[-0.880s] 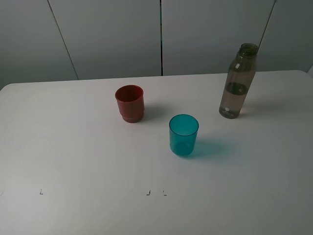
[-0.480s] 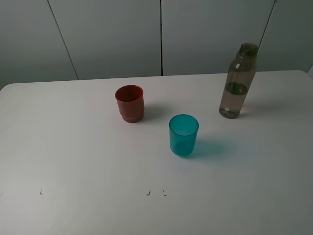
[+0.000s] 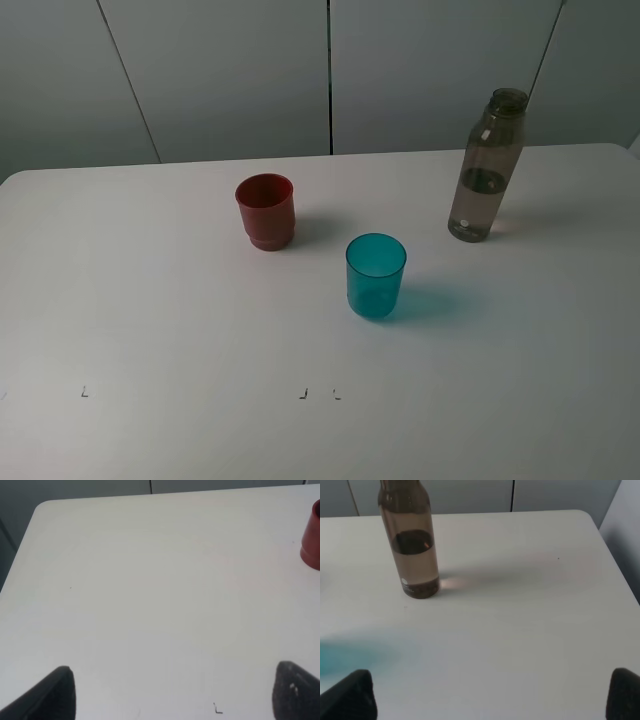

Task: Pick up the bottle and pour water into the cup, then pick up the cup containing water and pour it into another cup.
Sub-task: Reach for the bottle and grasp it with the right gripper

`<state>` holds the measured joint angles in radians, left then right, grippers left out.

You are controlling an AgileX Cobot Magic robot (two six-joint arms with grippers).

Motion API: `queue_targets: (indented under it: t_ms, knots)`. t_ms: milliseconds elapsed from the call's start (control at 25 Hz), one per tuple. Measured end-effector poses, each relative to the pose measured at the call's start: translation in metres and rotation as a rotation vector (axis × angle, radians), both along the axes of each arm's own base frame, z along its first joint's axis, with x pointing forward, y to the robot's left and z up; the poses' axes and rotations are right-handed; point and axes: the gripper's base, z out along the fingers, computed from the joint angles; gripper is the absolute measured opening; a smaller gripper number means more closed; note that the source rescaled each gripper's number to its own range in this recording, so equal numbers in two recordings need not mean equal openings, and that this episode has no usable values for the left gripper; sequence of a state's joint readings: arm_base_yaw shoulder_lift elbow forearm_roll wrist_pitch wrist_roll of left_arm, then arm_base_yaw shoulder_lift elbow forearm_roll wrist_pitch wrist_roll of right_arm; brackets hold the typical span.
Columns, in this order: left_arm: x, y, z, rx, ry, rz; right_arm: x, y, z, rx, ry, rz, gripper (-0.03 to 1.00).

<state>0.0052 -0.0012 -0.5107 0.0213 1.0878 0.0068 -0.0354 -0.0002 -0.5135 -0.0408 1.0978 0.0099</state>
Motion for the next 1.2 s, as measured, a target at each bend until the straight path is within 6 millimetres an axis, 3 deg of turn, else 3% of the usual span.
queue_targets:
  t_ms: [1200]
  knots:
    - [0.0000, 0.0000, 0.0000, 0.000, 0.000, 0.000, 0.0000, 0.0005, 0.0000, 0.005, -0.001, 0.004, 1.00]
